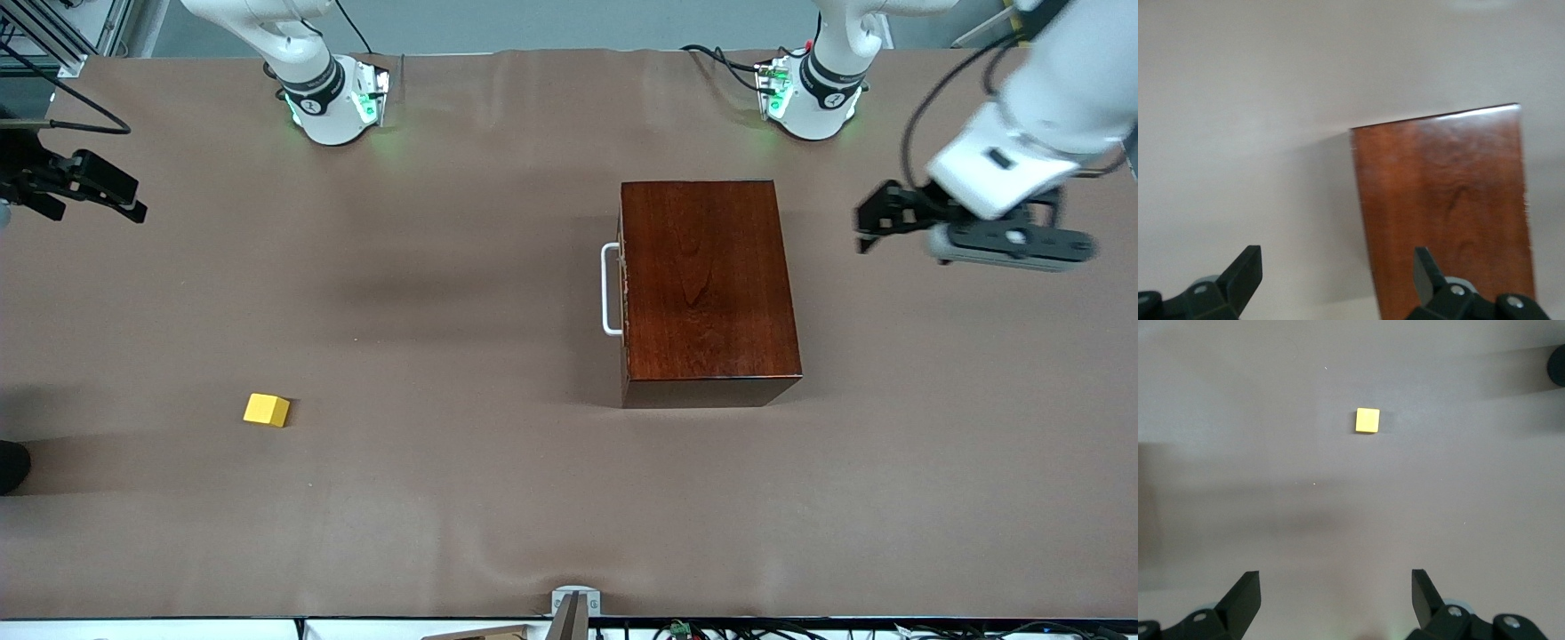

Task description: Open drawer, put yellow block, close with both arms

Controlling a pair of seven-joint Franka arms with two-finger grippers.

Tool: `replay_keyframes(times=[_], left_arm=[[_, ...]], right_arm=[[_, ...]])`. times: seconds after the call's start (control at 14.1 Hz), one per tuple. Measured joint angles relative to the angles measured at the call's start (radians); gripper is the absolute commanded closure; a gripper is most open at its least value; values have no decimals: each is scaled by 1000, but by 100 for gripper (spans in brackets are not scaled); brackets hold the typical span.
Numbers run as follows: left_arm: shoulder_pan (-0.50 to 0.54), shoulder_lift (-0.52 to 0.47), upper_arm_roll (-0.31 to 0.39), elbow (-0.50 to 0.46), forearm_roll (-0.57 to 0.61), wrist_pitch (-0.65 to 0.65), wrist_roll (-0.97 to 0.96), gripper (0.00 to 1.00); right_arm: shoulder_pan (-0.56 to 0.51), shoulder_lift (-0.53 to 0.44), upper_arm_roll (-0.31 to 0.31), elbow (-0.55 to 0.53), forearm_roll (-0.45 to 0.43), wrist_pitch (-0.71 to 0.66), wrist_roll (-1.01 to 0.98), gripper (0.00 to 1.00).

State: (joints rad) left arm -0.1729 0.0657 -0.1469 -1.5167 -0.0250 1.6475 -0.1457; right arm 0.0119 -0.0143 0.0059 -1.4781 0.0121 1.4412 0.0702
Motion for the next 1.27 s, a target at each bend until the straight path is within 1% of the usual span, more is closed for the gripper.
replay_keyframes(times=[0.14, 0.21, 0.35, 0.5, 0.57, 0.71, 0.85, 0.92, 1.13, 1.27], left_arm=[[-59, 47, -56, 35, -1, 0, -102, 0], [-113, 79, -70, 59, -1, 0, -193, 0], [-248, 159, -77, 121, -1, 1, -401, 0], [-368, 251, -73, 188, 5, 8, -563, 0], [-416, 299, -71, 217, 22, 21, -621, 0], [-491, 382, -69, 249, 93, 49, -681, 0], [-545, 453, -66, 261, 163, 66, -704, 0], [-562, 482, -60, 264, 176, 74, -714, 0], [-570, 542, -32, 269, 206, 78, -717, 0], [-572, 580, -29, 271, 243, 79, -720, 0]], right_arm=[[0, 0, 0, 0, 0, -1, 0, 0], [-1, 1, -1, 0, 0, -1, 0, 0], [-1, 8, -1, -2, -2, 0, 0, 0], [-2, 32, -2, -5, -10, 2, 0, 0], [-3, 47, -2, -5, -14, 4, 0, 0], [-6, 79, -3, -6, -18, 11, 0, 0], [-8, 101, -4, -6, -19, 19, 0, 0], [-9, 107, -4, -6, -19, 28, 0, 0], [-10, 116, -4, -5, -20, 42, 0, 0], [-11, 119, -4, -5, -20, 44, 0, 0]])
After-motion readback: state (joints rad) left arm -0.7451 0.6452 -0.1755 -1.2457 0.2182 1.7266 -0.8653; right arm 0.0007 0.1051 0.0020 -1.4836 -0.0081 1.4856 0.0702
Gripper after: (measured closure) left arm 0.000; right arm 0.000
